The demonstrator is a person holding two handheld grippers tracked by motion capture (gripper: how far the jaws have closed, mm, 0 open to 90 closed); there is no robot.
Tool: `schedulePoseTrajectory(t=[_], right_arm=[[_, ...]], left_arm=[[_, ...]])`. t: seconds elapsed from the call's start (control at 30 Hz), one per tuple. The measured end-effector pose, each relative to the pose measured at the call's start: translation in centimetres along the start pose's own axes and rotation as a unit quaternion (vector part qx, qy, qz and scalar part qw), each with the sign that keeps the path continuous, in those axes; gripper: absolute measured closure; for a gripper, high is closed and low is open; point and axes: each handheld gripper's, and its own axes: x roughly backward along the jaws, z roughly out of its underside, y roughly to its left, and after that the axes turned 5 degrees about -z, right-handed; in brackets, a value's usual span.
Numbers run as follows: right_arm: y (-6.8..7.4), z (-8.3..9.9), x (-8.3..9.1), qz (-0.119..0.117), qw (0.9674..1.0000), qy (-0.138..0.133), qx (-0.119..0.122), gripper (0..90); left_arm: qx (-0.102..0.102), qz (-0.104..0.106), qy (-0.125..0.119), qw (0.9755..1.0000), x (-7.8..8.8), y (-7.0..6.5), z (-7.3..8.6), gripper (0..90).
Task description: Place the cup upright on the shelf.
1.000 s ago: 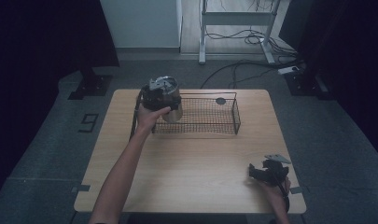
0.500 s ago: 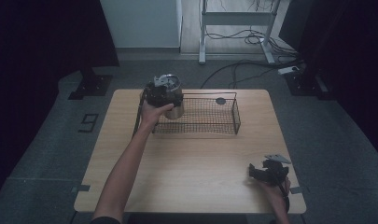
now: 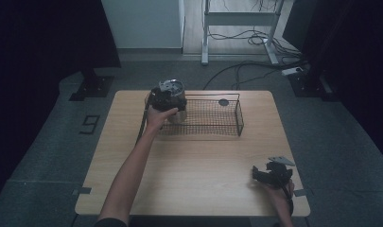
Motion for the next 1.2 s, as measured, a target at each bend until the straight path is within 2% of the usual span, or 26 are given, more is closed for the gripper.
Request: schedulePoseTrajectory(t=[0.73,1.0,1.2], right_arm=[[0.0,0.0,0.0,0.000,1.0000,0.000,0.000,5.1],[0.0,0.0,0.0,0.000,1.0000,0.000,0.000,5.1],[0.0,0.0,0.0,0.000,1.0000,0.000,0.000,5.1]], left_arm=[[0.023,-0.002,0.029,0.9993,-2.6,-0.1,2.1,4.0],[0.022,-0.014,0.040,0.9989,-3.1,-0.2,2.8,4.0],[0.024,-0.012,0.048,0.9985,-3.5,-0.4,3.3,3.9]])
